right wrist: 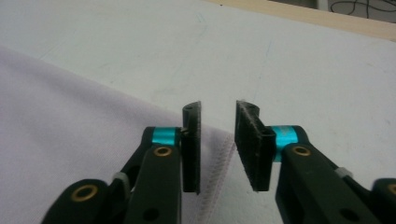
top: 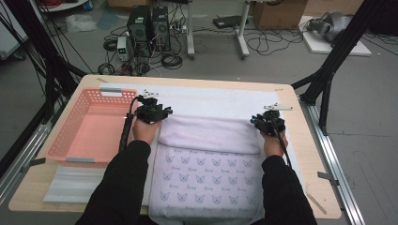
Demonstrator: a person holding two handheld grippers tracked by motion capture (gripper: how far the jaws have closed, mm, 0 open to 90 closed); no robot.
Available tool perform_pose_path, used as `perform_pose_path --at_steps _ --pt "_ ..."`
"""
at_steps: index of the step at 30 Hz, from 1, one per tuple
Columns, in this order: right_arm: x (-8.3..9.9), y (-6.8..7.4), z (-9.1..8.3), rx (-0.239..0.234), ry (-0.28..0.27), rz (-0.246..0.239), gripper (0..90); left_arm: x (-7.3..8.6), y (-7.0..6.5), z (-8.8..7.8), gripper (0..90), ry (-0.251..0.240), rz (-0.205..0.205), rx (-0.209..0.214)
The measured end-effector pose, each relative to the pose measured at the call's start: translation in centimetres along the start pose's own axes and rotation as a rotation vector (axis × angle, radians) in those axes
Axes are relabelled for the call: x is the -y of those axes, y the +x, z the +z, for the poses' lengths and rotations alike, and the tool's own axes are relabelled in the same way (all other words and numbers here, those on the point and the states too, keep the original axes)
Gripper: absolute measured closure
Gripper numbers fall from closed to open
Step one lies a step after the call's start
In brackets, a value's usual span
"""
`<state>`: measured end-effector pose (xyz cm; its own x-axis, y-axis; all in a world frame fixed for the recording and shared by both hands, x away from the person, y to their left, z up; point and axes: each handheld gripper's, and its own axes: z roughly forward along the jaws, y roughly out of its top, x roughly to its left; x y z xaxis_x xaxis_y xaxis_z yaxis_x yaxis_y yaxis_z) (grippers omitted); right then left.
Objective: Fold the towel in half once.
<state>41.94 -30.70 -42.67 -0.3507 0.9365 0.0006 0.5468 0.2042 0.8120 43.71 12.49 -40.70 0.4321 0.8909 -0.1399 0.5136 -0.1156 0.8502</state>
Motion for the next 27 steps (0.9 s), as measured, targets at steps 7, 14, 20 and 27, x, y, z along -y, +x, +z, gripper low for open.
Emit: perform_pose_path --at_steps 7,14,20,27 --pt "-0.3 0.1 -1.5 -0.034 -0.023 0.016 58.3 -0.3 -1.6 -1.2 44.6 0.030 0.023 0.086" --pt "-0.3 0.0 -3.6 -0.113 -0.019 0.027 54.7 1.5 -2.9 -2.4 44.2 0.010 0.061 0.138" --pt "0.5 -0.2 -5.1 -0.168 -0.012 0.027 52.3 3.1 -3.2 -3.8 40.5 -0.046 0.057 0.173" --pt "2.6 -0.3 -6.1 -0.269 0.010 0.075 44.4 4.2 -2.8 -4.8 36.0 -0.046 0.062 0.206"
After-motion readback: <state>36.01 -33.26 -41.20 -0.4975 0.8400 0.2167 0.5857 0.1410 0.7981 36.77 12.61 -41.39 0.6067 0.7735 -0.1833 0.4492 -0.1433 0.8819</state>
